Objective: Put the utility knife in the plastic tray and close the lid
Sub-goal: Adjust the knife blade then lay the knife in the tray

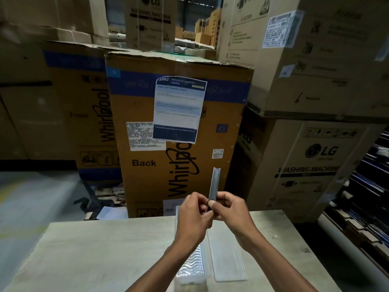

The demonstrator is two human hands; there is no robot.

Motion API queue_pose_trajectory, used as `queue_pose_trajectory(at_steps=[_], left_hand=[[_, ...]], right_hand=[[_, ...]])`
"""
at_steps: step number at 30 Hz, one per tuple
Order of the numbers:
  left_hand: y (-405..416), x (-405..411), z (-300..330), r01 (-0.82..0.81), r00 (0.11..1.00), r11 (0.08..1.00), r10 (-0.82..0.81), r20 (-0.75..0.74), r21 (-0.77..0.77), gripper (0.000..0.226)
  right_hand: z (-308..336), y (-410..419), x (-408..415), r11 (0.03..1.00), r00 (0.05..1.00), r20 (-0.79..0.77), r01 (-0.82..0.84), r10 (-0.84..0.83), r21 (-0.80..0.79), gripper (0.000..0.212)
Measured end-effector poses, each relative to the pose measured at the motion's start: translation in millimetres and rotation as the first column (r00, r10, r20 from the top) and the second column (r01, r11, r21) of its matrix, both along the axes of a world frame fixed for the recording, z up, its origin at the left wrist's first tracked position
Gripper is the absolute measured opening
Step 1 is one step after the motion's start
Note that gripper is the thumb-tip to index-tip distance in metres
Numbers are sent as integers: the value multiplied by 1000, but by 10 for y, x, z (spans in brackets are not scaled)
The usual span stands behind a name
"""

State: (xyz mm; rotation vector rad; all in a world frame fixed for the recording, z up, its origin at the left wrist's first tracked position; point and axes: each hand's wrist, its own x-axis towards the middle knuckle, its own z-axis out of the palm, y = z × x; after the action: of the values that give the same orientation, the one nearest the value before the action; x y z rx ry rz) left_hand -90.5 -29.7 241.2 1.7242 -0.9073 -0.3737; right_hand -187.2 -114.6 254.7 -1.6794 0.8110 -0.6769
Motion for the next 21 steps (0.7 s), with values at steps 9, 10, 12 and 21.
queue_pose_trajectory(at_steps=[9, 10, 12, 21], left_hand=[[150, -52, 288, 108, 980, 991, -119, -162, -73, 22], [155, -61, 296, 106, 978, 991, -118, -172, -78, 20], [162, -68, 300, 108, 976, 991, -122, -180, -82, 16], [226, -83, 322, 193, 963, 979, -202, -176, -64, 18]], right_hand=[[245, 53, -121, 994, 999, 20, -28, 30, -104, 10], [246, 57, -137, 994, 999, 27, -30, 33, -105, 11], [250, 66, -174, 995, 997, 55, -41, 46, -91, 11], [308, 51, -256, 996, 986, 141, -83, 86, -31, 33]])
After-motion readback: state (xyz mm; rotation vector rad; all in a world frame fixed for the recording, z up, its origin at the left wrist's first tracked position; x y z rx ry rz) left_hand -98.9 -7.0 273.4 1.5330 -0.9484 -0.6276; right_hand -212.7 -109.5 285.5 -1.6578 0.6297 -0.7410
